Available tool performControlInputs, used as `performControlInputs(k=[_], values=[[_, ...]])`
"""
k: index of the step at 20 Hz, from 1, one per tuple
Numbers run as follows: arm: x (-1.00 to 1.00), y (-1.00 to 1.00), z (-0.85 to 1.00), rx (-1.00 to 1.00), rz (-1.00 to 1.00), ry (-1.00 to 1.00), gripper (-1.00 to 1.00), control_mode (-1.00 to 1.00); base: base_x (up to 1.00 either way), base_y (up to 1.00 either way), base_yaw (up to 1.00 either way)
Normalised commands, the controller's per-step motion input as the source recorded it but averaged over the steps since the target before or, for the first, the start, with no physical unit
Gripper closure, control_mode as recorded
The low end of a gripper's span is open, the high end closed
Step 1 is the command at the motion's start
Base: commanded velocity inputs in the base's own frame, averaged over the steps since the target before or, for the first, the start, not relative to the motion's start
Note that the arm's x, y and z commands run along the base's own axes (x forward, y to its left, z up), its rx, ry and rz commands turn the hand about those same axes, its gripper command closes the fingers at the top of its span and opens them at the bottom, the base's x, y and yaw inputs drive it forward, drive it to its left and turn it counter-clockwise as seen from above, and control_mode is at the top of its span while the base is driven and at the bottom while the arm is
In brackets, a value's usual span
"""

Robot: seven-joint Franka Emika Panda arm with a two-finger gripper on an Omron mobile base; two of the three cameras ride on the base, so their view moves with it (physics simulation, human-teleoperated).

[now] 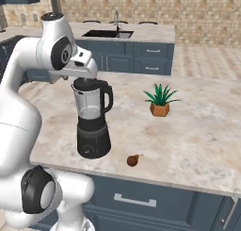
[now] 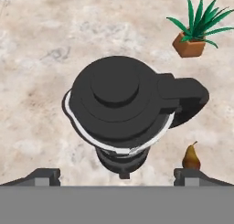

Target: Open the blender lid, put the pear in the blender, close the lid, and start the blender.

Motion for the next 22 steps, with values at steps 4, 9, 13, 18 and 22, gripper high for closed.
performControlInputs(k=[4,9,13,18,22], values=[[0.51,0.0,0.0,0.0,0.0,0.09,-1.0,-1.0,0.0,0.0,0.0],[0.33,0.0,-0.04,-0.01,0.0,0.11,-1.0,-1.0,0.0,0.0,0.0],[0.12,0.0,-0.17,-0.01,0.0,0.07,-1.0,-1.0,0.0,0.0,0.0],[0.14,0.0,-0.16,0.0,0.0,0.08,-1.0,-1.0,0.0,0.0,0.0],[0.09,0.0,-0.19,-0.01,0.0,0.08,-1.0,-1.0,0.0,0.0,0.0]])
